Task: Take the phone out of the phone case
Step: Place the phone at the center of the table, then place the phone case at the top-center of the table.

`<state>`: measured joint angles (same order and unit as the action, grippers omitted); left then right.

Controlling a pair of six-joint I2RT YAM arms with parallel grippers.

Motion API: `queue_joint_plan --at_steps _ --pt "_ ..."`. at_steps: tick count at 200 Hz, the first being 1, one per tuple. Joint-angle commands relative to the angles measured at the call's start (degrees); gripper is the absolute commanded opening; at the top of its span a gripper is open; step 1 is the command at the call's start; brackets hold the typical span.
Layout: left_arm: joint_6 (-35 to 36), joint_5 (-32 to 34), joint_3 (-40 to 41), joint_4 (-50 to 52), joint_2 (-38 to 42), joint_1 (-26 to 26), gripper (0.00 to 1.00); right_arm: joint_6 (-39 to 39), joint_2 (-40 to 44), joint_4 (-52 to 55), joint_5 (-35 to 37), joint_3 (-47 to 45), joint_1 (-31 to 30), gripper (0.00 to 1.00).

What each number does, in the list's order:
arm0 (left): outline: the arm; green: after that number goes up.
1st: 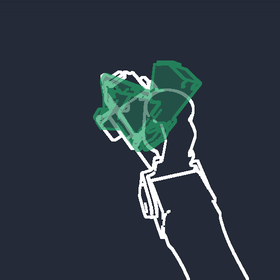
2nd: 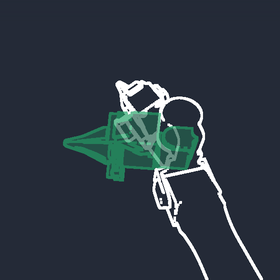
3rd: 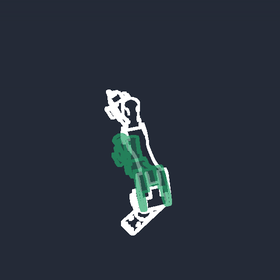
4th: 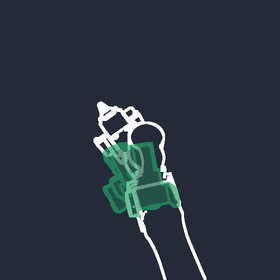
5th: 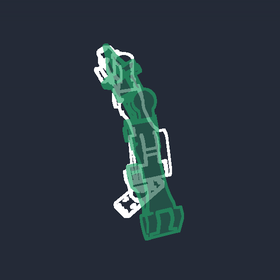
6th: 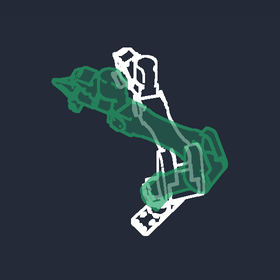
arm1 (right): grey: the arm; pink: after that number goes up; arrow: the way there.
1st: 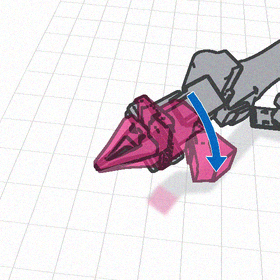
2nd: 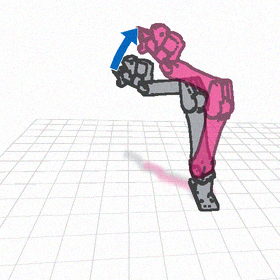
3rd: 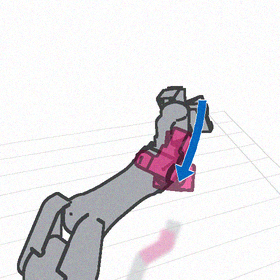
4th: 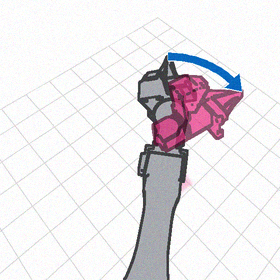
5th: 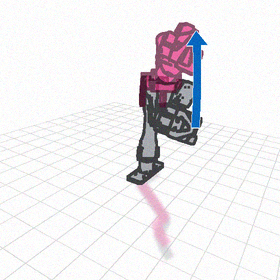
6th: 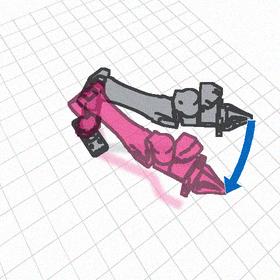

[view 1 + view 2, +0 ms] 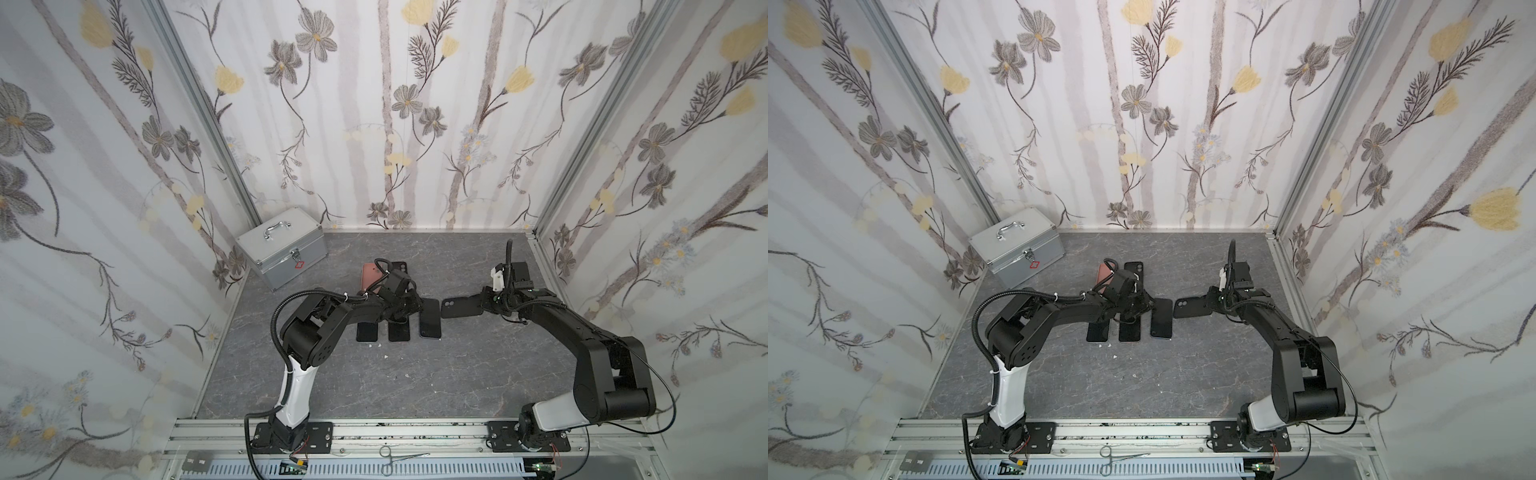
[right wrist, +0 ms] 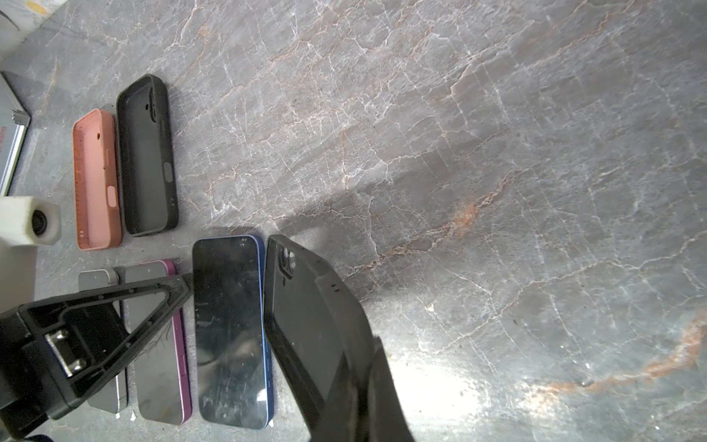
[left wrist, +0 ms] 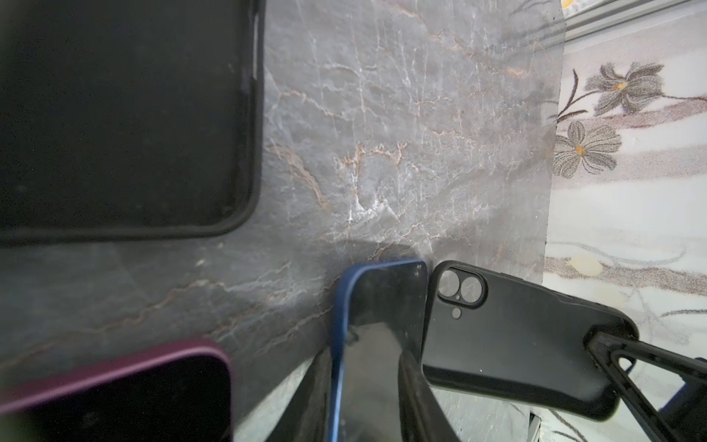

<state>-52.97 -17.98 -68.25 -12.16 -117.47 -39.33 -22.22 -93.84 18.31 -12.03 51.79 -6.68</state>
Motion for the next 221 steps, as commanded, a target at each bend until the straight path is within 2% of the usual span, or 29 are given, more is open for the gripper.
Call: queue_joint_plan --at_steps 1,39,77,99,127,156,190,221 --pt "-0.2 2.3 -0.1 -0.1 1.1 0.0 0.33 0.2 0.1 0.1 1.9 0.6 0.0 0.0" --pt "1.5 4.5 0.2 0.5 4.3 -0.1 0.32 0.1 2.1 1.4 4.0 1.0 0.0 0.0" --pt "5.3 7.7 1.9 0.5 12.9 -0.3 0.35 -1.8 13.3 0.0 5.9 -0.2 0.0 0.0" --pt "6.8 10.1 4.1 -0.3 19.2 -0.9 0.37 -7.4 20.1 -2.9 3.6 -2.7 -0.1 0.0" --pt "5.6 12.6 9.6 -5.2 27.7 -2.3 0.4 -17.0 28.9 -13.5 -3.3 -8.2 -1.0 0.0" --pt "-0.1 15.7 18.1 -13.9 35.6 -4.3 0.46 -25.3 36.8 -23.4 -1.3 -14.1 -6.0 0.0" --pt "-4.2 17.6 21.9 -19.5 39.2 -7.4 0.52 -31.5 40.8 -31.0 6.3 -16.6 -15.6 0.0" --pt "-5.3 18.0 22.5 -22.9 40.4 -8.9 0.6 -33.2 41.6 -34.6 12.5 -17.9 -22.1 0.0"
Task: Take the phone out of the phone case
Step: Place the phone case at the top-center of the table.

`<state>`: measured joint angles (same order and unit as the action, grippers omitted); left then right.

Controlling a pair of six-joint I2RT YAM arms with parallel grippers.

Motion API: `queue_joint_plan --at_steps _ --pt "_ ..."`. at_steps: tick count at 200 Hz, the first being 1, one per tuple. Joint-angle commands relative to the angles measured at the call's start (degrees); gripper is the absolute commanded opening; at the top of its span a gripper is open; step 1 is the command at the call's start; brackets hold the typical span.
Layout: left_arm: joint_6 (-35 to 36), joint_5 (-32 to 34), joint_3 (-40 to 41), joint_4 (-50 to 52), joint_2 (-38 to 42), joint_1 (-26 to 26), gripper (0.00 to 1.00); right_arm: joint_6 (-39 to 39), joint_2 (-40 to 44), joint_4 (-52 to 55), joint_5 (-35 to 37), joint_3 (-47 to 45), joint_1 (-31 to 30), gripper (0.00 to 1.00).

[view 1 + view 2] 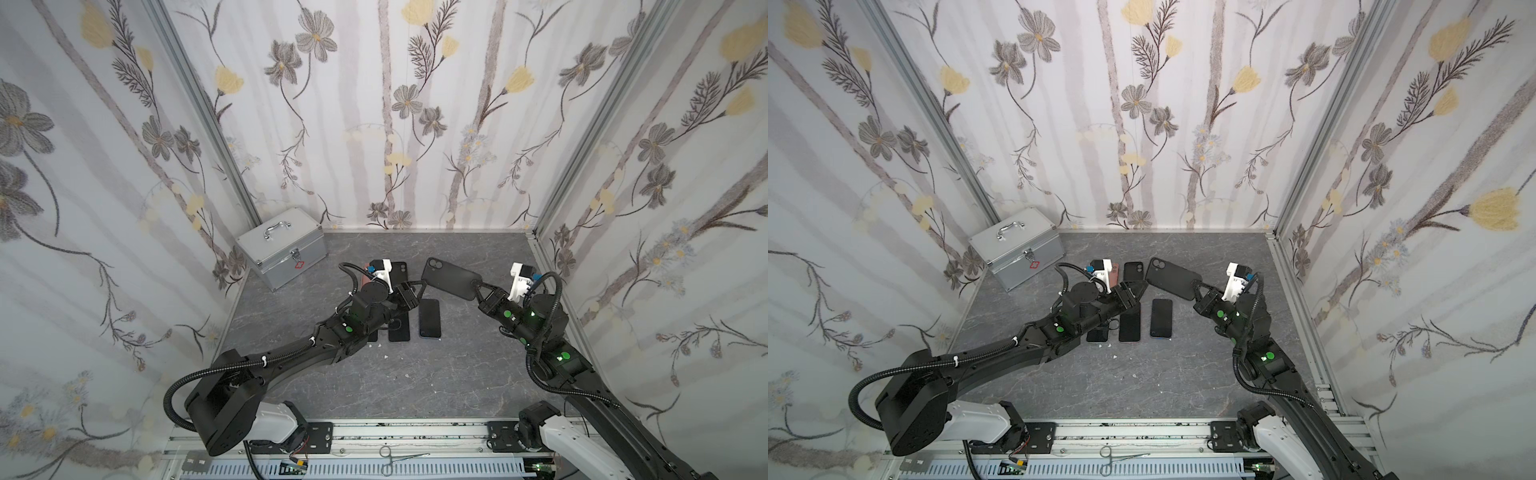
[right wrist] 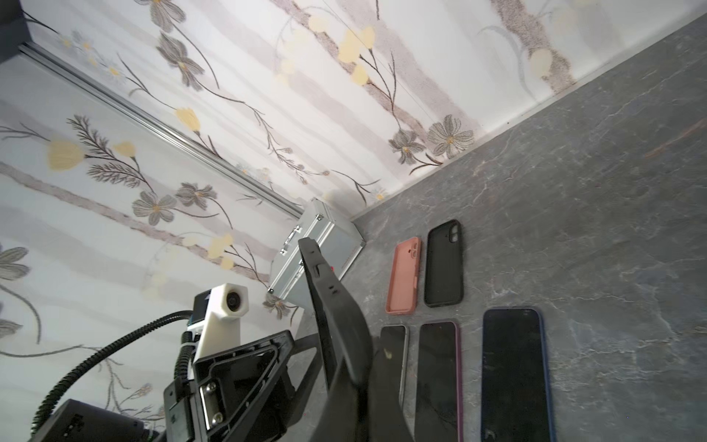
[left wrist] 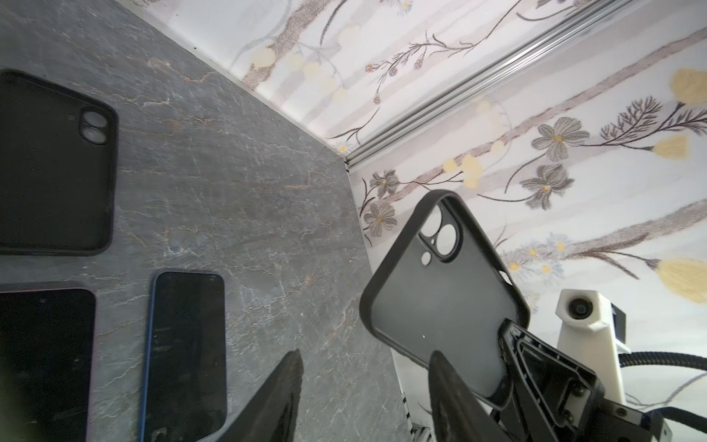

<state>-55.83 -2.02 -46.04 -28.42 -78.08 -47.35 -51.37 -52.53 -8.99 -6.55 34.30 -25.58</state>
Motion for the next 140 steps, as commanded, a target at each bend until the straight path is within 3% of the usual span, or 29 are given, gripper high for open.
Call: queue_joint_plan --at_steps 1,65,140 --pt "-2.4 2.0 0.3 -6.7 1.0 -0.8 0.6 -4.1 0.3 -7.4 7.1 -0.4 -3.4 0.0" --pt "-2.4 1.6 -0.2 -8.2 0.5 -1.7 0.61 -7.1 1.1 -10.6 7.8 -2.0 -6.6 0.0" --pt "-3.1 2.0 -0.2 -9.2 -0.7 -2.0 0.45 -7.2 1.0 -11.3 7.3 -3.0 -8.4 0.0"
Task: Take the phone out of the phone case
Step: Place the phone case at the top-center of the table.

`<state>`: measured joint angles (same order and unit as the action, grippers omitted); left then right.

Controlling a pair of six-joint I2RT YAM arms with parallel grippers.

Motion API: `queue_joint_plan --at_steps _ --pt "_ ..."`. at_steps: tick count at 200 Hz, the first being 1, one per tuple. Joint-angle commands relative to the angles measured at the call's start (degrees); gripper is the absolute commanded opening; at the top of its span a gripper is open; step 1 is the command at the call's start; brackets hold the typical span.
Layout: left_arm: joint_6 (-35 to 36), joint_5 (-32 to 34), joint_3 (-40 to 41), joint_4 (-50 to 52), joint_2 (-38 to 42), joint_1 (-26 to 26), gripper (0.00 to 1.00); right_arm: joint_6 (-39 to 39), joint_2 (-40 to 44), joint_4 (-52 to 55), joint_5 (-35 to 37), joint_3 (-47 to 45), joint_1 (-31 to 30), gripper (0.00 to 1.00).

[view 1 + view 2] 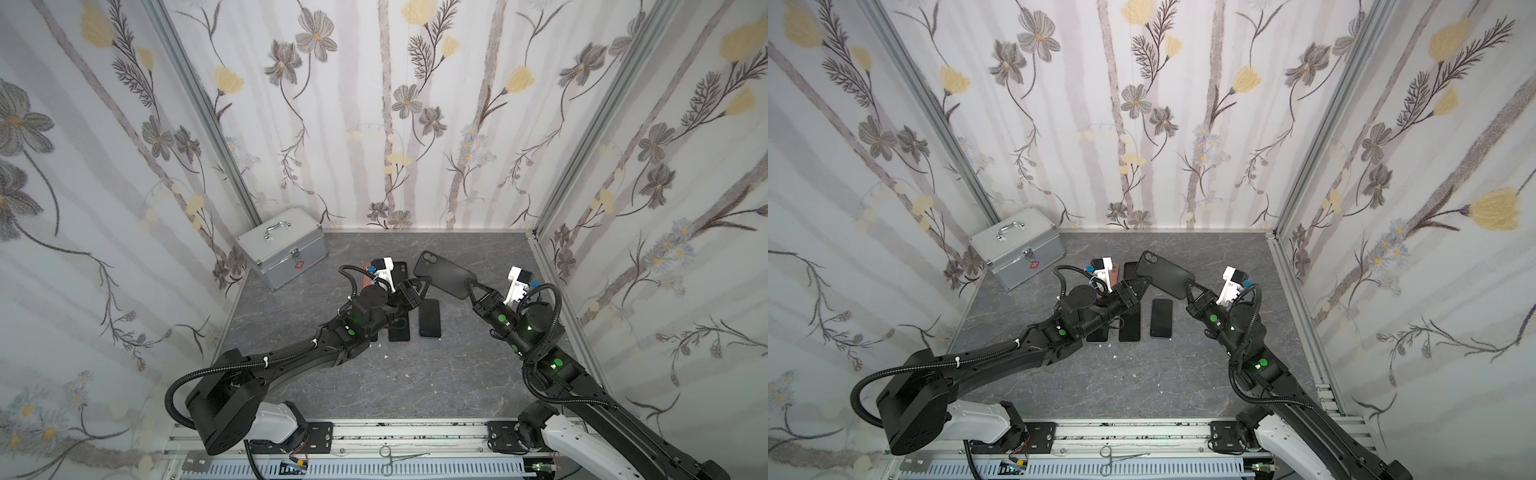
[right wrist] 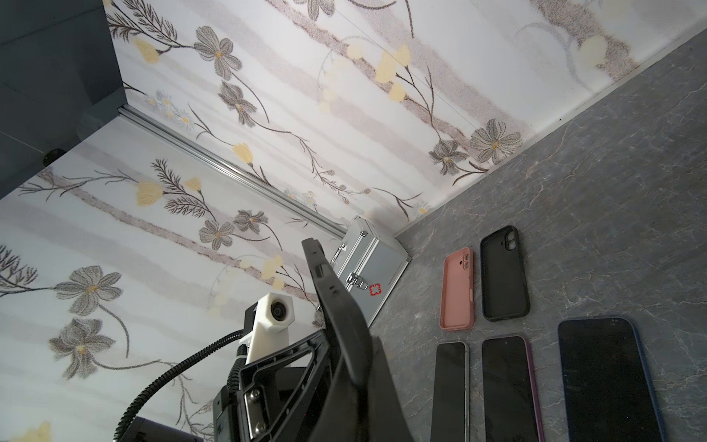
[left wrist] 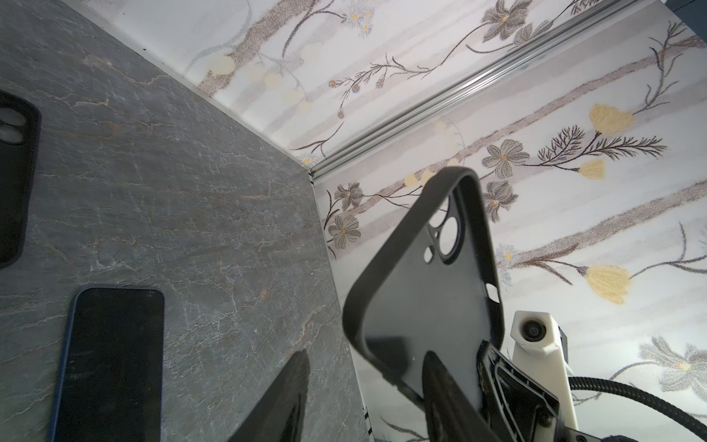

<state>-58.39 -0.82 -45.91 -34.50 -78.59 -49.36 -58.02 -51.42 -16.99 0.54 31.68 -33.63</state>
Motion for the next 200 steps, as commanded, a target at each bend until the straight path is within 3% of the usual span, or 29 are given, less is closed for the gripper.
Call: queue_joint_plan --at_steps 1,14,45,81,98,123,137,159,180,200 --pt "-0.6 0.8 -0.3 -3.1 -0.3 0.0 0.44 -0.5 -0.1 -3.2 0.2 -0.4 -0.4 0.0" --pt "-0.5 0.8 -0.4 -3.2 -0.3 0.0 0.4 -0.3 -0.3 -3.4 -0.2 -0.6 -0.8 0.0" --pt "-0.3 0.5 -0.8 -3.4 -0.9 -0.1 0.17 1.5 -0.7 -2.6 0.7 -1.0 -1.7 0.0" --pt "0.4 0.7 -0.7 -3.5 -1.0 -0.1 0.0 3.0 -0.7 -1.9 1.2 -2.4 -2.1 0.0" --pt "1.3 1.0 -0.4 -3.4 -0.7 0.0 0.0 4.3 -0.7 -0.8 1.2 -2.4 -2.1 0.11" --pt "3.8 1.4 0.6 -3.0 0.8 0.5 0.0 8.8 0.3 3.6 3.7 -1.7 -2.0 0.54" --pt "6.5 1.0 1.0 -1.2 1.9 1.3 0.0 13.0 1.4 6.9 7.1 -1.2 -1.9 0.67" --pt "13.4 1.3 -2.5 10.3 2.9 2.2 0.0 21.8 2.7 13.1 9.3 1.6 -1.0 0.68" --pt "21.0 -0.5 -7.0 21.3 2.7 3.1 0.0 31.8 1.3 18.7 4.6 6.2 1.0 0.66" --pt "25.1 -6.7 -9.0 27.1 2.7 4.8 0.0 39.0 -1.8 24.0 -2.6 10.8 3.4 0.62"
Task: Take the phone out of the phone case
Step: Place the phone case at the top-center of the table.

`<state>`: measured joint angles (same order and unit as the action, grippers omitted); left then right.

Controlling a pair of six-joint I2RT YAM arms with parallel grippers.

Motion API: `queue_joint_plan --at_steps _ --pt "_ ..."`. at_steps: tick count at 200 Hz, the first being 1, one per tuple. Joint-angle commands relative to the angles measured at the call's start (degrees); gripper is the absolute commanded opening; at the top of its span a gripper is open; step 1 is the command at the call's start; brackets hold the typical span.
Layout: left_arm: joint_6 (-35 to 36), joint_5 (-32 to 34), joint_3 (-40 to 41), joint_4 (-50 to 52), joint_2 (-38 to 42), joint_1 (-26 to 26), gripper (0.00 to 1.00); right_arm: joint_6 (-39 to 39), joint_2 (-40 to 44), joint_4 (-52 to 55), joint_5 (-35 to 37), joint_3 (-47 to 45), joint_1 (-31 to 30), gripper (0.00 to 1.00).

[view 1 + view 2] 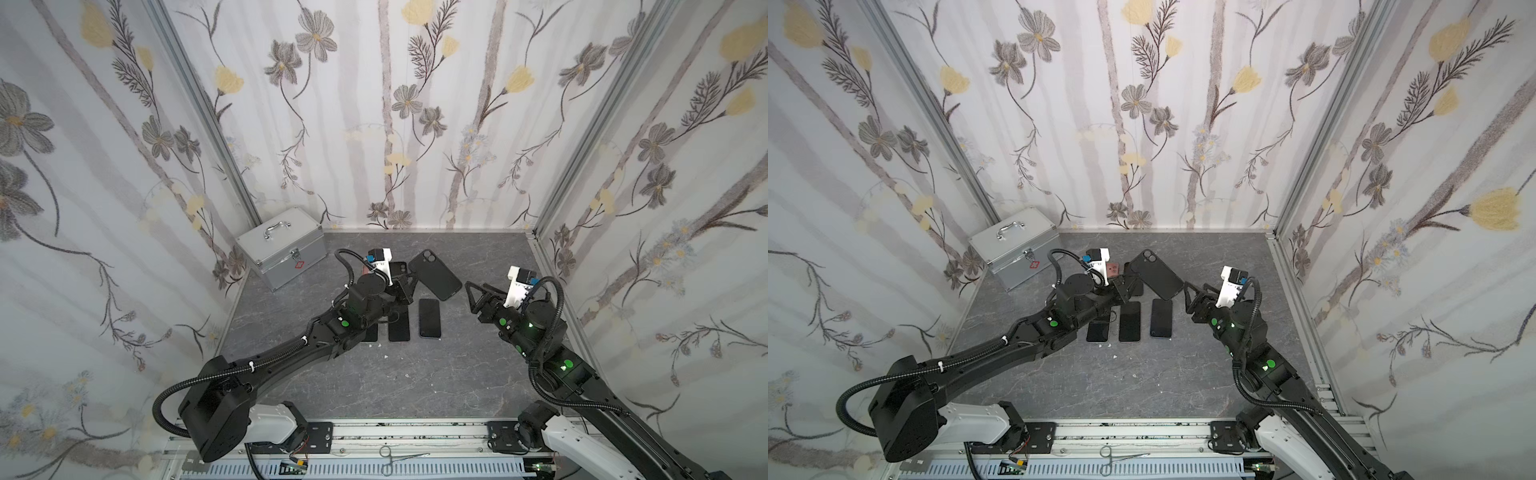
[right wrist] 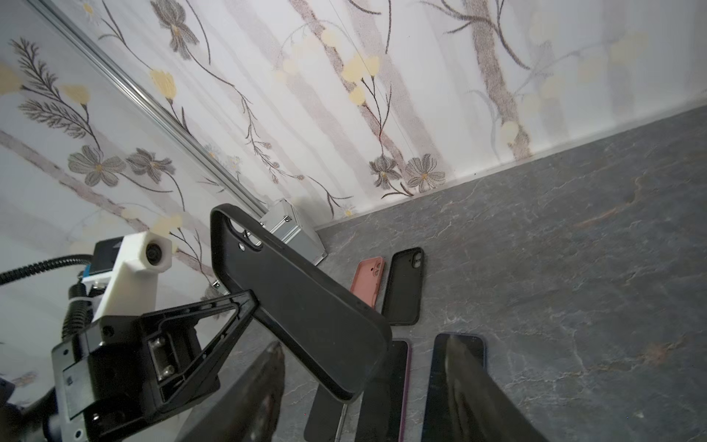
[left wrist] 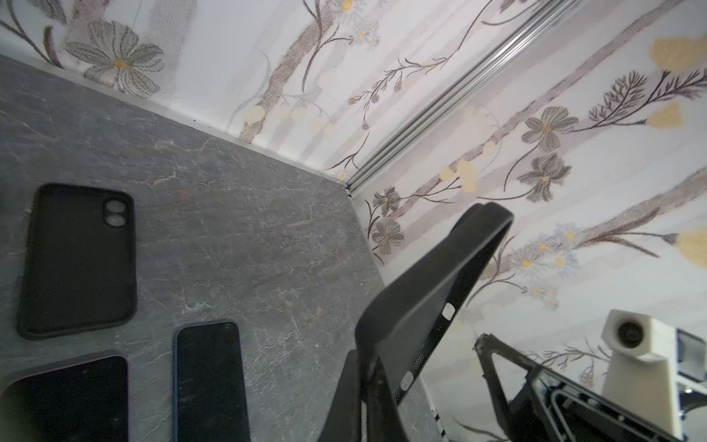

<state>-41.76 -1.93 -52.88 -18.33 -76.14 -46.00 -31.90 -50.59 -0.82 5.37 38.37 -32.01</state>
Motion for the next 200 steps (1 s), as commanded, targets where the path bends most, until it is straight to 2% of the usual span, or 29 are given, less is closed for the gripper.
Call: queue_joint_plan --at_steps 1,23,52,96,128,166,200 --pt "8.7 -5.8 -2.1 11.1 0.3 1.5 0.0 13.2 -2.8 8.2 -7.8 4.3 1.9 0.62" --pt "11.7 -8.9 -4.2 16.9 0.3 2.3 0.0 19.1 -6.1 12.9 -13.4 9.0 2.6 0.56" --pt "12.8 -10.6 -6.0 20.8 0.0 2.4 0.0 22.8 -9.6 15.7 -17.2 11.9 1.6 0.5" --pt "13.5 -11.7 -9.2 24.0 -2.0 2.4 0.0 24.5 -14.5 17.5 -9.9 13.8 -3.3 0.45" --pt "13.6 -11.9 -10.3 25.0 -2.5 2.4 0.0 24.2 -16.1 17.3 -5.6 13.8 -4.1 0.4" --pt "13.7 -12.6 -10.6 25.3 -3.1 2.4 0.0 24.0 -18.7 16.1 -6.5 14.1 -4.5 0.35" --pt "13.6 -12.8 -10.6 25.3 -3.1 2.4 0.0 23.9 -20.4 15.6 -6.9 14.5 -5.0 0.26"
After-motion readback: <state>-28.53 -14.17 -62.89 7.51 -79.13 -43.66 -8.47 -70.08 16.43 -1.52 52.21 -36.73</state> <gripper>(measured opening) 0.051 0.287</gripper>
